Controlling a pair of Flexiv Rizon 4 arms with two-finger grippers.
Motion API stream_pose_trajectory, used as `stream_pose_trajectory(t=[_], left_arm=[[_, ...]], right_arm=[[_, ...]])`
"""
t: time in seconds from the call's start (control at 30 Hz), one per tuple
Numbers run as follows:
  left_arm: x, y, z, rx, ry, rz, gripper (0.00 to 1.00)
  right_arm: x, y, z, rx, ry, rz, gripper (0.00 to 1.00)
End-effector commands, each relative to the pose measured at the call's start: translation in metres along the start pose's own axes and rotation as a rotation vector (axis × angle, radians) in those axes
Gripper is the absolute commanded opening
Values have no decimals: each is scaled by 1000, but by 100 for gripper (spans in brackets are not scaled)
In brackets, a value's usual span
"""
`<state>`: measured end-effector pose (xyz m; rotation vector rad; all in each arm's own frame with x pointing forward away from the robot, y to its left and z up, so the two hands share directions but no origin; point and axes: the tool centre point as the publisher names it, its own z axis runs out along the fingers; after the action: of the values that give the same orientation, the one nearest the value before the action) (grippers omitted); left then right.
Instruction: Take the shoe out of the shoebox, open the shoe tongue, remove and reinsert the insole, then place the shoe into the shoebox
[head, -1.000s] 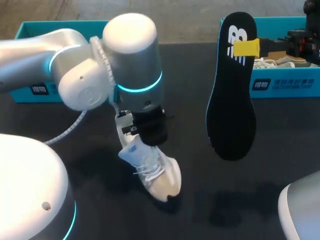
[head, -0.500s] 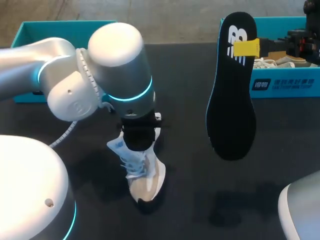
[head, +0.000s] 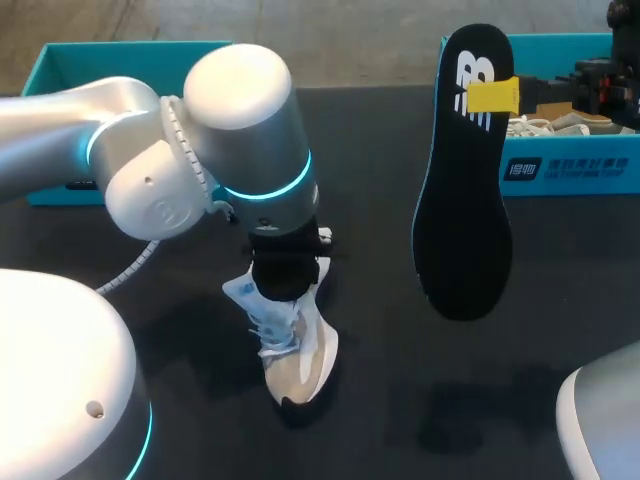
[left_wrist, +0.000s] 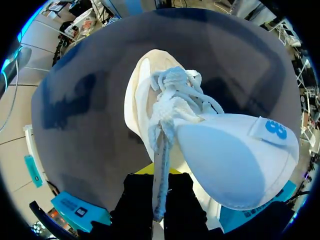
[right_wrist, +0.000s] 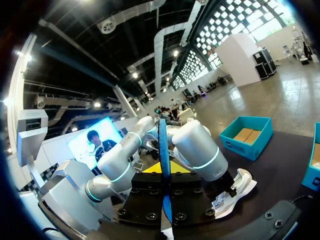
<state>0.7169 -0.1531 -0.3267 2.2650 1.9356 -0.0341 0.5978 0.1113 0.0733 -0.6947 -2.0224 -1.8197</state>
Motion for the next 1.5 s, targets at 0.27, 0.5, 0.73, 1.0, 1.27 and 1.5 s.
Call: stream_pose_trajectory(t=[0.27,0.5,0.73,1.0,1.27,1.5], left_arm=[[-20,2,19,35,30,15,0],[-29,4,30,32,49,25,0],[-36,7,38,37,55,24,0],[-41,8,45,31,52,20,3],[-45,12,51,47,39,-15,100],[-49,21,37,47,-15,-49,100]], right_arm=[[-2,2,3,2,2,0,0],[-2,2,3,2,2,0,0],[-2,2,3,2,2,0,0],[-2,2,3,2,2,0,0],[-2,2,3,2,2,0,0],[-2,2,3,2,2,0,0]])
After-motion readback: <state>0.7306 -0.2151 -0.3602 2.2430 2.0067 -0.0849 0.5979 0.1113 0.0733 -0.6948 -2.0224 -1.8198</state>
